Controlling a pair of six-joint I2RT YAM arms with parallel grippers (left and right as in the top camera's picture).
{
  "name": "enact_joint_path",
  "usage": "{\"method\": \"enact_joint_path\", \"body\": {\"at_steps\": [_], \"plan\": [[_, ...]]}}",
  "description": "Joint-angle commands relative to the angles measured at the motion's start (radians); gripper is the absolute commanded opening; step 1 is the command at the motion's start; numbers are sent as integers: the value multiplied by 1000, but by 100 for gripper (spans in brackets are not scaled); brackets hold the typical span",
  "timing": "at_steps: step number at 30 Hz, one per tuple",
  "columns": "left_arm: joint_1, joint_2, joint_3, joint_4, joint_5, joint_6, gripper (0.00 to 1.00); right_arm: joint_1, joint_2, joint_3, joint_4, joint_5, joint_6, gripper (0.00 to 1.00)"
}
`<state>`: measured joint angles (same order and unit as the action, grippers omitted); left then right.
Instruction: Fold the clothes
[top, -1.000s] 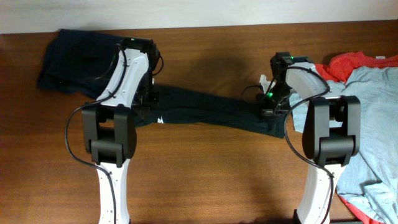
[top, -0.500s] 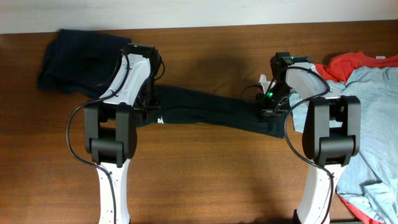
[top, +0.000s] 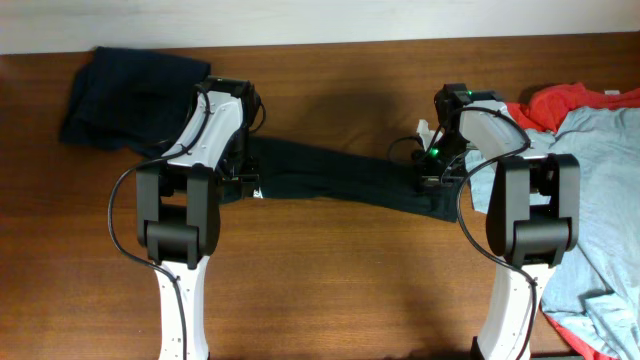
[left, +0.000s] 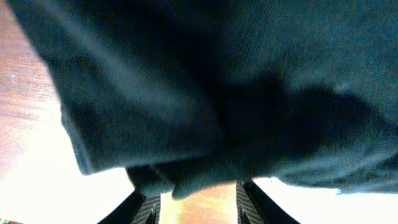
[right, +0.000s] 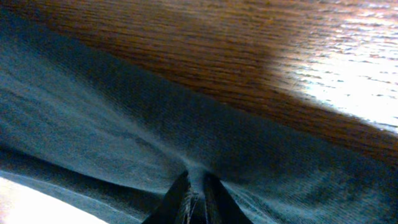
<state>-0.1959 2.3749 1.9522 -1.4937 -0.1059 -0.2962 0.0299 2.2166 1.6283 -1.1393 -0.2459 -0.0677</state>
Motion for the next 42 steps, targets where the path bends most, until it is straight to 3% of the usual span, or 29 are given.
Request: {"method": "enact_joint_path", "body": {"at_steps": [1,5,8,10,20,24,31,42], "plan": [[3,-4,-21,20,-8,-7,39,3,12,-22,29,21,-3,15],[3,-4,-22,35,-8,-6,34,3,12,-22,30,20,-3,15],[3,-4,-22,45,-8,-6,9,3,12,-22,29,20,-3,15],[3,-4,-22,50,-9,-6,1,3,12,-22,29,20,-3,15],[3,-9,-18,64,-50,-6,1,3,12,-22,30,20,-3,15],[4,-21,-12,109,-52,-6,1,3,12,-22,45,20,-3,8],[23,-27,6,212,-48,-2,1,3,11,17,55,19,-3,8],[29,-106,40,189,-48,5,1,3,11,63,40,20,-3,9]]}}
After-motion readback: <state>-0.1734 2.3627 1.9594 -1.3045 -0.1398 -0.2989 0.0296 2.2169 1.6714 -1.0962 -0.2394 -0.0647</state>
